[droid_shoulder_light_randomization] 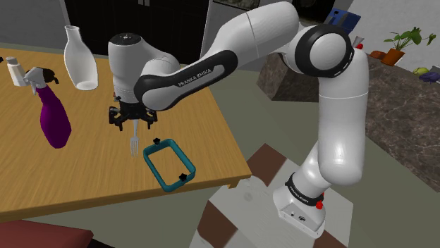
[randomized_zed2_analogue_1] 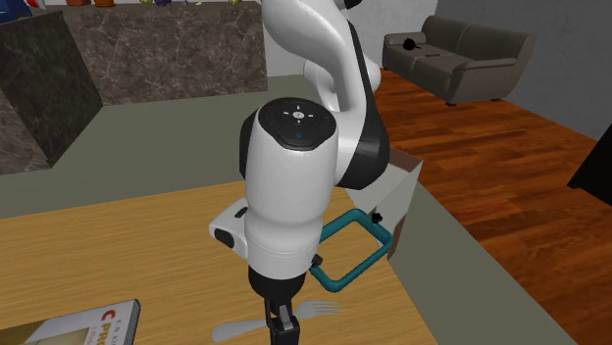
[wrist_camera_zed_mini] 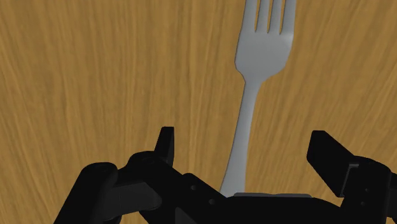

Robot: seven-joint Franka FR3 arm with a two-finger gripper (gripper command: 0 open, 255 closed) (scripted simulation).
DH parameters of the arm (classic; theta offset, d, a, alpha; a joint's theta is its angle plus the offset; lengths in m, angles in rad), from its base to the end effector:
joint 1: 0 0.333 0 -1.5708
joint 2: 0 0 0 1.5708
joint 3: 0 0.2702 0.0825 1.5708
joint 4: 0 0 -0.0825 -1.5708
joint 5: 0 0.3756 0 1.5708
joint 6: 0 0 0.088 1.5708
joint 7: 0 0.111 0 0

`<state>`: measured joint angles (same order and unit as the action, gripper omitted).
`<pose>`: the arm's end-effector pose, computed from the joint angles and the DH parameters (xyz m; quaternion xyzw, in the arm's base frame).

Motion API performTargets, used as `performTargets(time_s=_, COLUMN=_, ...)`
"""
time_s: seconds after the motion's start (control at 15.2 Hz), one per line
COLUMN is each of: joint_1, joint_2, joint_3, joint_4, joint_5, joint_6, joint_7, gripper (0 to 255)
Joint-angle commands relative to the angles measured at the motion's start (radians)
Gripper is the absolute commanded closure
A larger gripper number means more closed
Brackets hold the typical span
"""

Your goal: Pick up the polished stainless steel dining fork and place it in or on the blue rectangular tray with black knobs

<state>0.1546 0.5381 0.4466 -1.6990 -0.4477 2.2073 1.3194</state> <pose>0.5535 0.3326 0.2712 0.9644 -0.2541 0.0689 0.0243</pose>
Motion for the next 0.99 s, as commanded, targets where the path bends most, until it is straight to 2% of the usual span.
performTargets(time_s=0.0, joint_1=0.000, joint_2=0.000, joint_3=0.000, joint_4=0.000, joint_5=0.000, joint_6=0.001, joint_7=0.000, gripper=0)
performTargets(time_s=0.13, joint_1=0.000, joint_2=0.000, joint_3=0.000, joint_4=0.000, joint_5=0.000, joint_6=0.000, joint_7=0.000, gripper=0)
performTargets(time_s=0.2, joint_1=0.000, joint_2=0.000, joint_3=0.000, joint_4=0.000, joint_5=0.000, joint_6=0.000, joint_7=0.000, gripper=255)
performTargets(time_s=0.92, joint_1=-0.003, joint_2=-0.013, joint_3=0.005, joint_4=0.007, joint_5=0.009, joint_6=-0.018, joint_7=-0.008, gripper=255)
